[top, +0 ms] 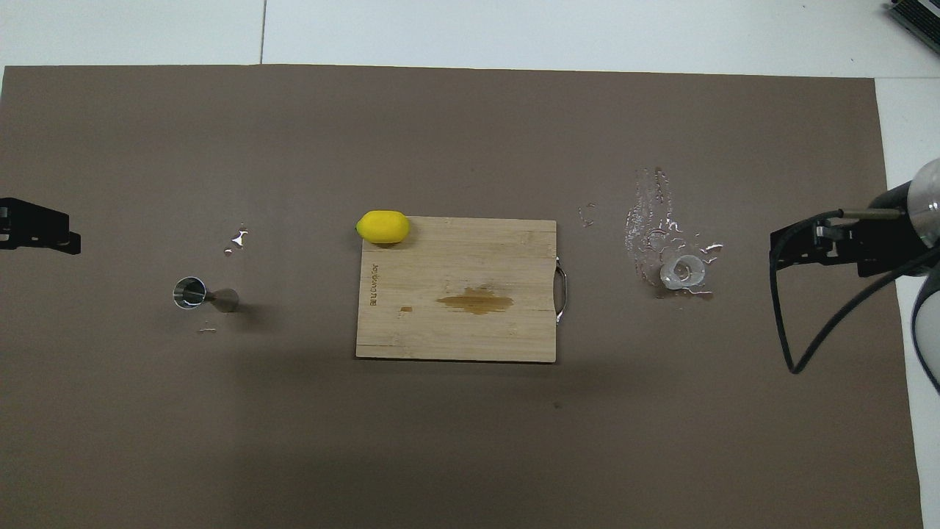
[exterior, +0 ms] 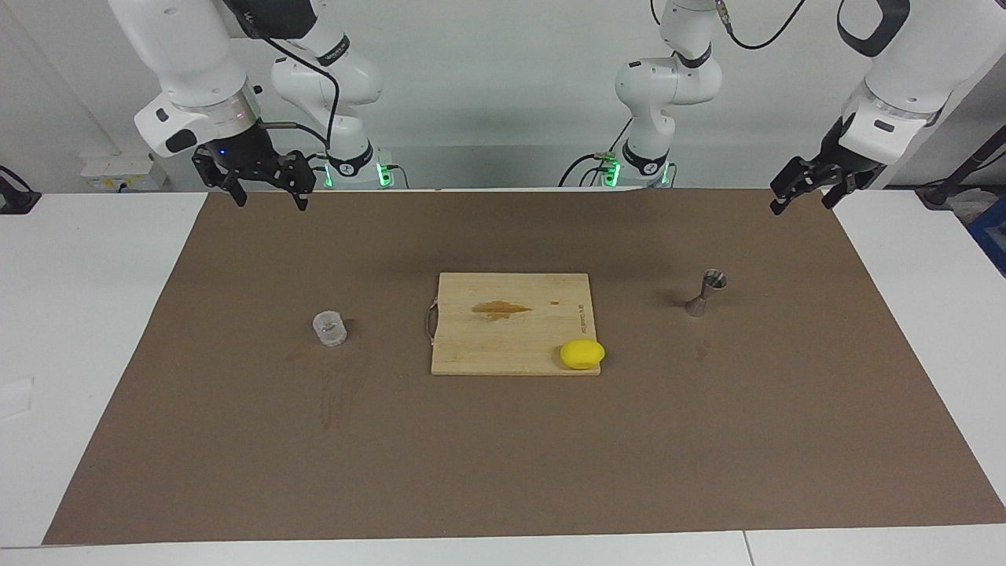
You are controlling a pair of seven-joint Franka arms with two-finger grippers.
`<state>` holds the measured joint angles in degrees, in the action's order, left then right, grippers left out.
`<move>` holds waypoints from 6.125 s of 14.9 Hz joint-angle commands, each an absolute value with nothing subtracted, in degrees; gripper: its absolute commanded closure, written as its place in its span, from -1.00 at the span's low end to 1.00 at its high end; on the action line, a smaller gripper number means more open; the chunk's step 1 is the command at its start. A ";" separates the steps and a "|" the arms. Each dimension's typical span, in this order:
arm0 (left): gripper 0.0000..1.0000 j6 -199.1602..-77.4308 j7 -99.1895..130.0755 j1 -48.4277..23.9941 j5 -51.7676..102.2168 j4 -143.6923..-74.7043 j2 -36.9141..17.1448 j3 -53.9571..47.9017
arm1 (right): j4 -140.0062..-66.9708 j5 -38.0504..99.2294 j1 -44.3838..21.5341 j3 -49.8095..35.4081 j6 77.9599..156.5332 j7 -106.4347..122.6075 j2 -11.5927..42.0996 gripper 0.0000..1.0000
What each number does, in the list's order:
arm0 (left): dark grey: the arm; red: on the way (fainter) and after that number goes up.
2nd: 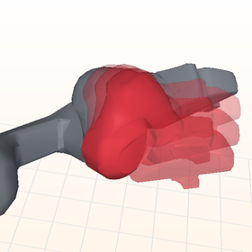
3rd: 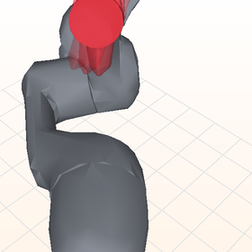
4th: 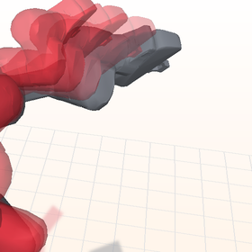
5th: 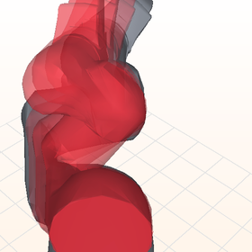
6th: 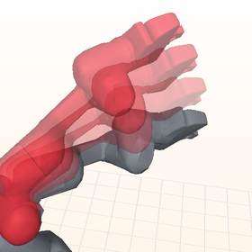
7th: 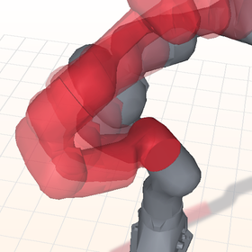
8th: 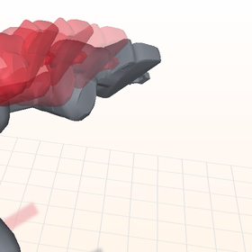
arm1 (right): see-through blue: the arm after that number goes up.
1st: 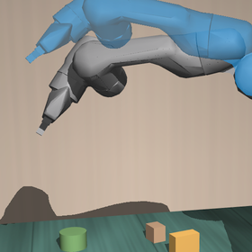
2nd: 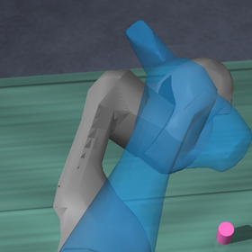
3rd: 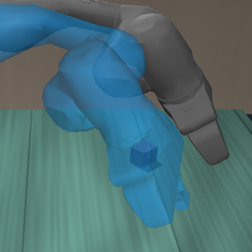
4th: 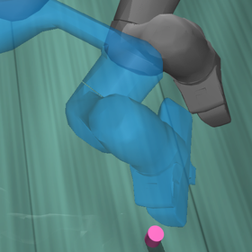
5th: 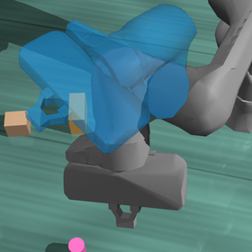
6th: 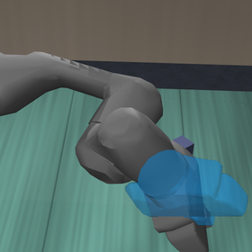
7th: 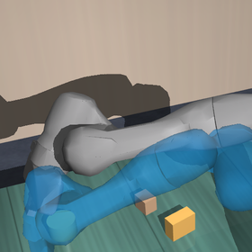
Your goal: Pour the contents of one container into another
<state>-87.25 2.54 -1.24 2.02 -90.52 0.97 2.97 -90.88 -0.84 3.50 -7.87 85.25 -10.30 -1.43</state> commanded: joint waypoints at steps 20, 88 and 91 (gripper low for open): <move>-1.00 -118.54 3.34 -1.50 0.62 -109.16 6.68 3.08 | -93.34 0.35 3.69 -8.17 86.40 -9.14 -3.43 -1.00; -1.00 -85.08 -142.12 23.47 72.33 -127.35 -16.96 3.34 | -94.48 0.44 3.25 -8.61 86.40 -9.40 -4.04 -1.00; -0.99 -84.90 -142.12 23.55 72.33 -127.35 -16.96 3.43 | -94.48 0.44 3.34 -8.61 86.40 -9.32 -4.04 -1.00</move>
